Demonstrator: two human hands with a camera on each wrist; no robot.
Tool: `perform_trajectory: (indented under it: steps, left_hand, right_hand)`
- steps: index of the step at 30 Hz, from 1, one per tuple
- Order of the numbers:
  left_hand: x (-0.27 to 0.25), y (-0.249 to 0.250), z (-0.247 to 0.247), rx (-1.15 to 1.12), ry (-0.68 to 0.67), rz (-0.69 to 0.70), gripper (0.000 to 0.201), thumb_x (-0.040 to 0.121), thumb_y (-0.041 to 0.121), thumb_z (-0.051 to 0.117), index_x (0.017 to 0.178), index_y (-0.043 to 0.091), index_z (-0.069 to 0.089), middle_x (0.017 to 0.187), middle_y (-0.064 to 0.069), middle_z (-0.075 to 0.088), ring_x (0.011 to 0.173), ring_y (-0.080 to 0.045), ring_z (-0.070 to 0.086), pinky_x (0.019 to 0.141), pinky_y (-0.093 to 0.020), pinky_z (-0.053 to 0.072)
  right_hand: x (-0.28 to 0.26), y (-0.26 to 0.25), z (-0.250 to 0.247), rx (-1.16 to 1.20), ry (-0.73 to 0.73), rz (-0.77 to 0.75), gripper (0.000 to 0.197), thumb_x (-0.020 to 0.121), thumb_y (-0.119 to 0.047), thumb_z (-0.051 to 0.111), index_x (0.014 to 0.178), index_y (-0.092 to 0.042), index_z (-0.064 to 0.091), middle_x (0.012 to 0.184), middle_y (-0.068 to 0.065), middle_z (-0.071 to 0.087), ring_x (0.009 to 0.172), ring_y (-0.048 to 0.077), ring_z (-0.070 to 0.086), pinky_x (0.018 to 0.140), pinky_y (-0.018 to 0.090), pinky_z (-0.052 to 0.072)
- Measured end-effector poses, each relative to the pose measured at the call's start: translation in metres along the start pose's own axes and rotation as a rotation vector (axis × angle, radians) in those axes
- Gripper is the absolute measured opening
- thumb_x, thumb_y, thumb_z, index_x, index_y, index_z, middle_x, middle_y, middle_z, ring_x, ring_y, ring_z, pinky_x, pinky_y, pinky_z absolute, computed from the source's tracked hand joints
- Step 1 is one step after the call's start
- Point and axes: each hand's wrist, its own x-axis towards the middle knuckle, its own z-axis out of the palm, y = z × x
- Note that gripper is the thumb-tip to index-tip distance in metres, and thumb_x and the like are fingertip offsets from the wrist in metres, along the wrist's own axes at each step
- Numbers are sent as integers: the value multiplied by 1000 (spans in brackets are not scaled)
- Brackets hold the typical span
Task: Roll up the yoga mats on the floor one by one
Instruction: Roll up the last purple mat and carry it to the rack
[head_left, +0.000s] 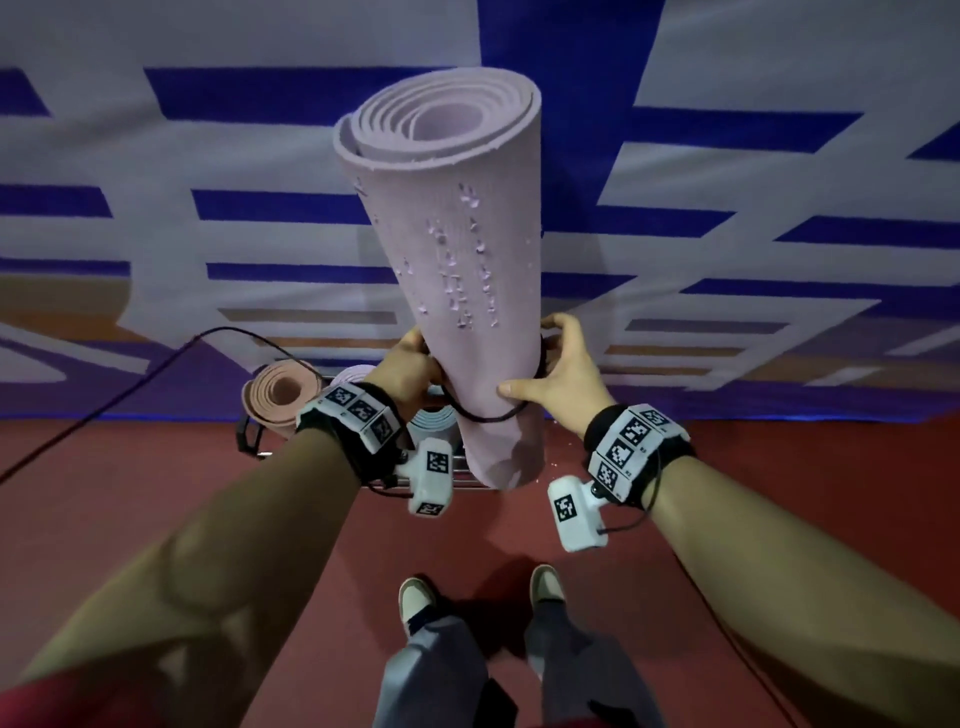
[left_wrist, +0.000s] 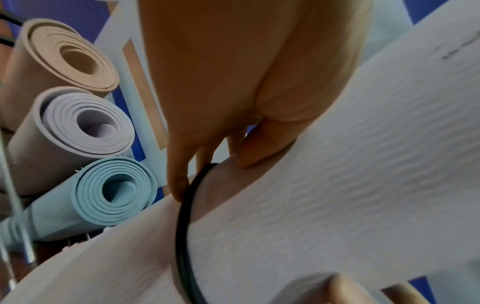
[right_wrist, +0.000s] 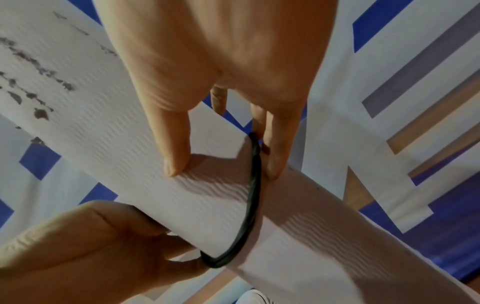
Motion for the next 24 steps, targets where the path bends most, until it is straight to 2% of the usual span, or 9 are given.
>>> perform_trajectory:
  steps: [4, 7, 9, 11, 15, 18, 20, 22, 24]
  left_hand:
    - [1, 18, -12, -29, -52, 115, 55, 78, -28, 38, 124, -4, 54, 102, -16, 67, 91, -28, 67, 85, -53, 57]
    - [8, 25, -14, -42, -66, 165, 44, 76, -19, 51, 119, -10, 58, 102, -22, 69, 90, -29, 66, 75, -43, 61]
    - [18, 15, -17, -34, -57, 143, 65, 53, -15, 45, 115, -3, 58, 91, -20, 65, 83, -30, 58, 67, -39, 51]
    - [32, -4, -22, -37, -55, 119, 68, 44, -12, 37, 107, 3, 58, 86, -19, 56, 82, -30, 46, 67, -41, 38]
    - [23, -4, -24, 42, -17, 134, 29, 64, -6, 46, 79, 12, 64, 72, -19, 49, 68, -27, 40, 62, -40, 36]
    - [18, 11, -25, 95, 3, 174, 19, 87, 2, 54, 103, -1, 64, 87, -25, 68, 74, -29, 60, 69, -47, 52]
    - [18, 16, -24, 125, 17, 164, 21, 94, -5, 49, 110, 0, 61, 79, -3, 74, 67, -15, 67, 71, -41, 58]
    - [17, 18, -20, 160, 27, 168, 23, 96, -7, 45, 111, 3, 60, 69, 9, 72, 58, -5, 64, 63, -30, 59]
    - [17, 18, -15, 197, 51, 161, 22, 98, -2, 46, 113, 2, 60, 80, 1, 74, 69, -17, 66, 67, -35, 56]
  right_hand:
    - [0, -12, 14, 35, 126, -35, 90, 55, -19, 92, 123, -34, 35, 128, -3, 52, 119, 18, 52, 105, 44, 45]
    - [7, -18, 22, 26, 160, -30, 91, 58, -10, 91, 124, -30, 32, 129, 0, 49, 120, 19, 51, 105, 43, 45]
    - [9, -15, 27, 14, 164, -20, 88, 59, -7, 90, 122, -29, 32, 128, 1, 50, 119, 20, 51, 105, 43, 45]
    - [9, -7, 31, 11, 163, -3, 87, 58, -9, 90, 121, -28, 33, 128, 3, 51, 118, 21, 52, 105, 45, 44]
    - [12, 7, 41, 33, 165, -17, 89, 51, -21, 89, 122, -31, 35, 130, 3, 51, 121, 20, 52, 106, 43, 44]
    - [21, 9, 43, 68, 140, -35, 90, 57, -15, 91, 126, -25, 35, 132, 5, 50, 121, 20, 49, 105, 35, 42]
    - [26, 14, 43, 78, 123, -35, 95, 60, -14, 91, 135, -19, 34, 135, 3, 48, 123, 18, 47, 106, 32, 39]
    - [28, 22, 44, 80, 103, -11, 110, 57, -21, 92, 147, -21, 29, 141, 4, 44, 129, 19, 45, 111, 36, 38]
    - [28, 29, 44, 76, 76, 4, 112, 52, -31, 89, 149, -26, 32, 143, 4, 40, 132, 21, 43, 112, 44, 40]
